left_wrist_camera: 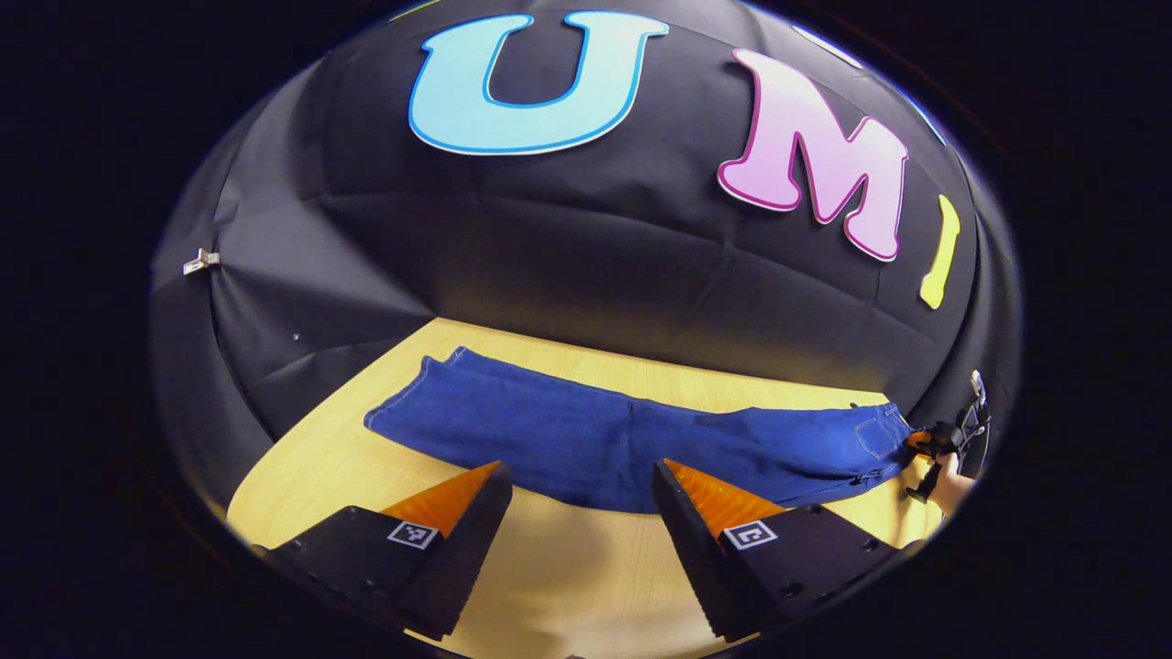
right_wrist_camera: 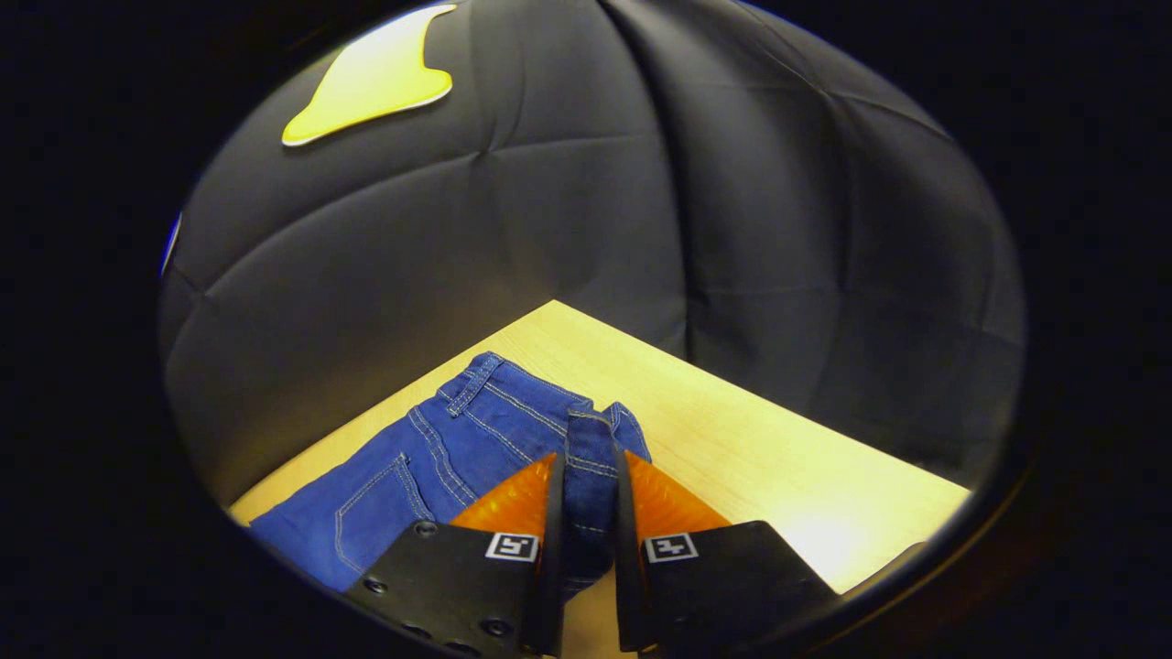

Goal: Grasp the waist and the cuffs of the jeans and fold them to make the two legs overlap; first hold the waist and fold one-third of the jeans toward the cuffs, then hold the cuffs and fold the remaining one-third in the same direction to finish folding.

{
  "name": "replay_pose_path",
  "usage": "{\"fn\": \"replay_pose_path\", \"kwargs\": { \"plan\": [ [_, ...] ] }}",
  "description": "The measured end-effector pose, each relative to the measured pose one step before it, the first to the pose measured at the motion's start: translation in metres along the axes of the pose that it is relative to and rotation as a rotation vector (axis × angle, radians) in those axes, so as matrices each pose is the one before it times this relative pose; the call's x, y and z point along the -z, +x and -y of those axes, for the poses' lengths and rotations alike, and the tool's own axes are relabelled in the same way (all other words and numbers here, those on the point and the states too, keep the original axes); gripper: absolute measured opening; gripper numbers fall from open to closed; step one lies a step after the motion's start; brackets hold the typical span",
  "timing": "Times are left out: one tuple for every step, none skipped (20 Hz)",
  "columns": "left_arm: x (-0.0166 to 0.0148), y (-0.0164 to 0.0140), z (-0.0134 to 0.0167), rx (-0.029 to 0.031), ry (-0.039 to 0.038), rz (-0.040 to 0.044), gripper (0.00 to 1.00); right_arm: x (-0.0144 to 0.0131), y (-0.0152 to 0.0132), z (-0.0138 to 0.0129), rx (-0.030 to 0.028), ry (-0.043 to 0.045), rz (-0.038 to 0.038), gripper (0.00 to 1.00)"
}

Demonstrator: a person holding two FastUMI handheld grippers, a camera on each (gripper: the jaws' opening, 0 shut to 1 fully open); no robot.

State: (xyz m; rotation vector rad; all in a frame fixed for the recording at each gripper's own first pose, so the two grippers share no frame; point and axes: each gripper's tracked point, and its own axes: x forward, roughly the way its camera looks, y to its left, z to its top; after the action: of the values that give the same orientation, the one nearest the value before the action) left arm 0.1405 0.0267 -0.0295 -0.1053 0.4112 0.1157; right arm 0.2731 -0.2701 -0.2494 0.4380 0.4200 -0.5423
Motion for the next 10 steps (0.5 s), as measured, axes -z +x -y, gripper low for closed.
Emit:
{"fn": "replay_pose_path", "kwargs": {
  "plan": [
    [0.00348,0.00238,0.00077,-0.00102,-0.01161,-0.00475,0.97,-0.00124,0.00193,-0.00347,-0.01148,-0.01371,0.01279,0.16],
    [0.00278,0.00265,0.00169,0.00424,-0.01445,-0.00664,0.97,-0.00055,-0.00441,-0.00061,-0.01792,-0.00052,0.00171,0.07],
    [0.00358,0.00147,0.00084,0.00286,-0.01464,-0.00587,0.97,-0.00171,-0.00287,-0.00051,-0.0158,-0.00499,0.00343,0.08],
    [0.00187,0.00188,0.00095,0.00273,-0.01098,-0.00375,0.97,-0.00574,-0.0029,-0.00027,-0.01675,-0.00375,0.00923,0.08],
    [0.00091,0.00176,0.00013,0.00123,-0.00661,-0.00037,0.97,-0.01346,-0.00605,-0.00424,-0.02269,-0.00589,0.02807,0.08],
    [-0.00073,0.00086,0.00064,0.00008,-0.00208,0.00178,0.97,-0.01662,-0.00886,-0.00654,-0.0247,-0.00527,0.04467,0.08],
    [0.00108,0.00049,-0.00092,0.00157,-0.0001,0.00048,0.97,-0.01234,-0.00616,-0.01046,-0.03541,-0.01784,0.02979,0.08],
    [0.00047,-0.00038,-0.00114,-0.00206,0.00132,-0.00012,0.97,-0.01389,-0.00871,-0.01037,-0.034,-0.03006,0.02441,0.08],
    [0.00075,-0.00031,-0.00138,-0.00643,0.00087,-0.00306,0.97,-0.01434,-0.00981,-0.01206,-0.03452,-0.02846,0.02059,0.08],
    [0.00084,-0.00181,-0.00157,-0.00804,-0.00185,-0.00179,0.97,-0.00935,-0.01951,-0.00635,-0.03119,-0.02225,0.01754,0.08]
  ]
}}
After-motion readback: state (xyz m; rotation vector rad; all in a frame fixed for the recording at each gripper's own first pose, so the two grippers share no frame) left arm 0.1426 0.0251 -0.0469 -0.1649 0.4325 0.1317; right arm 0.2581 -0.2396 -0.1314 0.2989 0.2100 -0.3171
